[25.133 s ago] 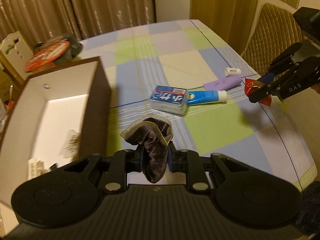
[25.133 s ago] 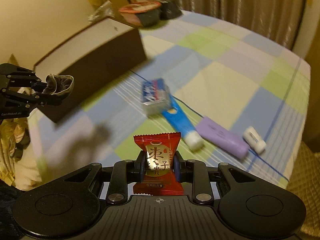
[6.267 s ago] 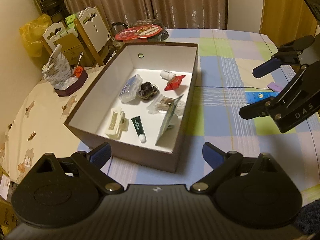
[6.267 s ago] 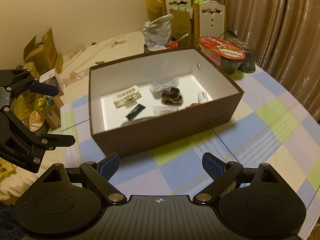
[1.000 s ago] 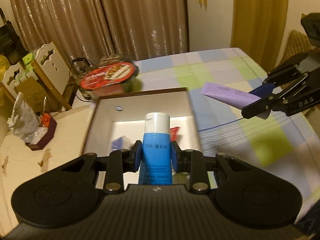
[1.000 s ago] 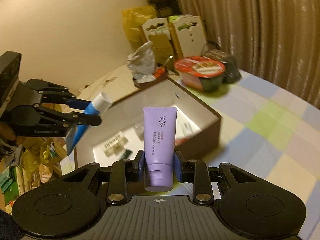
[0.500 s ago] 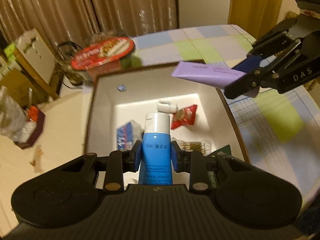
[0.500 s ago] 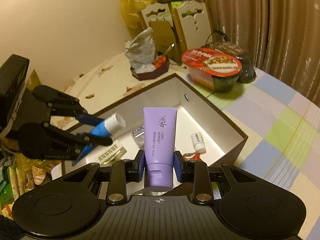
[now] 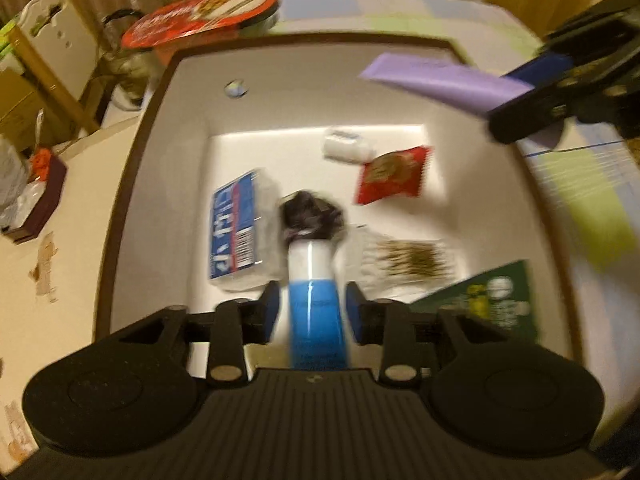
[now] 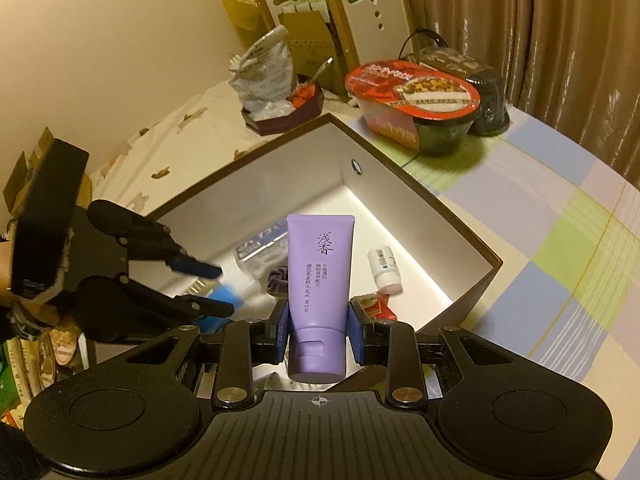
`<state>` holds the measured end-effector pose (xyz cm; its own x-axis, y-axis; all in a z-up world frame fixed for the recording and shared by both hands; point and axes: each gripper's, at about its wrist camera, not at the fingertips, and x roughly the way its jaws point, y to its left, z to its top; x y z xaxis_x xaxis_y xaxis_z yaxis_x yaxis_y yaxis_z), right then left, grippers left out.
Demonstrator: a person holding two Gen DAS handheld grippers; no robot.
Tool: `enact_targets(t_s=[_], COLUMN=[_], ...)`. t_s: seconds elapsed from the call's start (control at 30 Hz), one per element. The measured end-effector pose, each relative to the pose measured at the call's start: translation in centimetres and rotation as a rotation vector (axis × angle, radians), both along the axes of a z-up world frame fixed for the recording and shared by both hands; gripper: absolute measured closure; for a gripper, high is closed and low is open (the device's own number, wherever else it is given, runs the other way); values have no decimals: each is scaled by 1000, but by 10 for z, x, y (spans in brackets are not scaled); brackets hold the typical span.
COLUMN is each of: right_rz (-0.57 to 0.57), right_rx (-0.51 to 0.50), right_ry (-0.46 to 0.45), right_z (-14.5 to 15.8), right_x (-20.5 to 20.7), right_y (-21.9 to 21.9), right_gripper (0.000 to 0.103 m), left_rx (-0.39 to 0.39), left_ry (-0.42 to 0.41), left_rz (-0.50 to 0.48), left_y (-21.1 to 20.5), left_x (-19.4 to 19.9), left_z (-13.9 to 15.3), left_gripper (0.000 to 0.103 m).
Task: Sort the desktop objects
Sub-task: 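Carry the blue tube and lavender tube over the brown box with both tools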
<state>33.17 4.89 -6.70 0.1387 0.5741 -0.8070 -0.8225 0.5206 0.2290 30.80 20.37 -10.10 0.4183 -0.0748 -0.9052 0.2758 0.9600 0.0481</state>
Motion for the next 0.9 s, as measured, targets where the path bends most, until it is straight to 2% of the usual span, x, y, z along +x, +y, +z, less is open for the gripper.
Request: enact_targets(t_s=[0.07, 0.33, 0.67, 0.9], right_rz=[3, 27, 51, 75], right_rx=[-11, -53, -88, -78], right_ry=[1, 8, 11, 7], right_z=[-3, -15, -37, -52], right_x=[2, 9, 25, 40], right_y=[1, 10, 31, 54], right_gripper=[74, 74, 74, 74], left_rx=[18, -4, -21, -12], left_ry=[1, 14, -13, -36], left_rz=[14, 14, 12, 20], left_y=[5, 12, 19, 27], left_x=[5, 8, 10, 17], left_z=[-5, -1, 11, 17], left_gripper=[66, 66, 63, 61])
